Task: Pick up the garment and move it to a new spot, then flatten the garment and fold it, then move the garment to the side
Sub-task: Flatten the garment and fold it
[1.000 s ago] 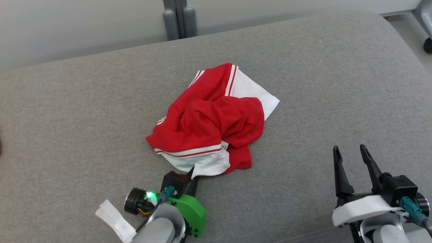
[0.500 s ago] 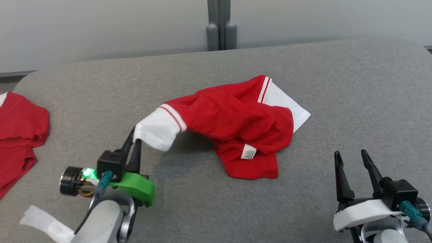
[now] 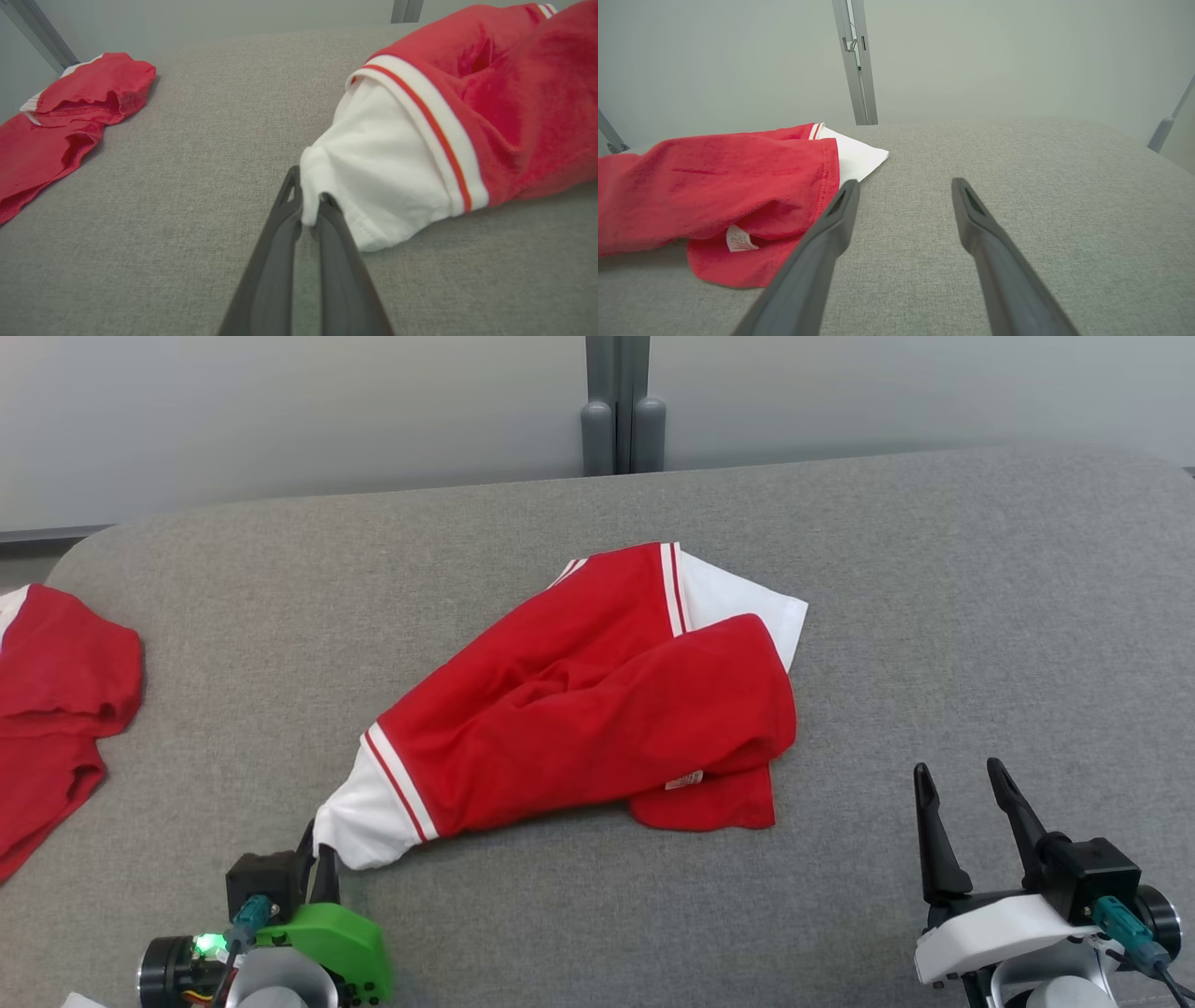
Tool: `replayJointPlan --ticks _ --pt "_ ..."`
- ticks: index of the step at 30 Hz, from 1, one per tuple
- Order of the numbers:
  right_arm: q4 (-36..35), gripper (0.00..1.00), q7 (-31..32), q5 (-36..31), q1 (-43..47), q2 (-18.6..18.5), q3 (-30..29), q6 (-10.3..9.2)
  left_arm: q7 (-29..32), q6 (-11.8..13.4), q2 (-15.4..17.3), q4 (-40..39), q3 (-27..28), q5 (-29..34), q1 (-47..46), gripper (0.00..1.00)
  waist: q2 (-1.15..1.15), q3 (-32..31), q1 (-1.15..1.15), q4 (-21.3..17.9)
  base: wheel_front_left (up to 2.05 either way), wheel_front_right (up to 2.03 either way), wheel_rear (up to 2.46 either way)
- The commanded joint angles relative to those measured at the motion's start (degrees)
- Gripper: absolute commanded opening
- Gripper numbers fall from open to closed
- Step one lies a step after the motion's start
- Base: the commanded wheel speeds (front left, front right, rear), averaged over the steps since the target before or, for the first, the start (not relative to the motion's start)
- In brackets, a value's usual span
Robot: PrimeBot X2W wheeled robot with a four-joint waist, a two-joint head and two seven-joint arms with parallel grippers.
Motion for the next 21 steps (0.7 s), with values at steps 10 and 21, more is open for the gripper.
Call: replayJointPlan --ticks 10,21 --pt "0.29 1.0 -0.02 -0.72 0.7 -0.17 -0.31 -0.1 -0.04 -1.68 -2.34 -1.42 5.33 2.82 1.7 1.0 0.0 -1.34 0.0 1.31 0.0 0.0 0.0" --pt "2.88 1.0 -0.02 -1.75 0.45 -0.17 -0.79 -0.1 -0.03 -3.16 -2.98 -10.06 10.12 6.39 3.94 1.0 0.0 -2.4 0.0 5.96 0.0 0.0 0.0"
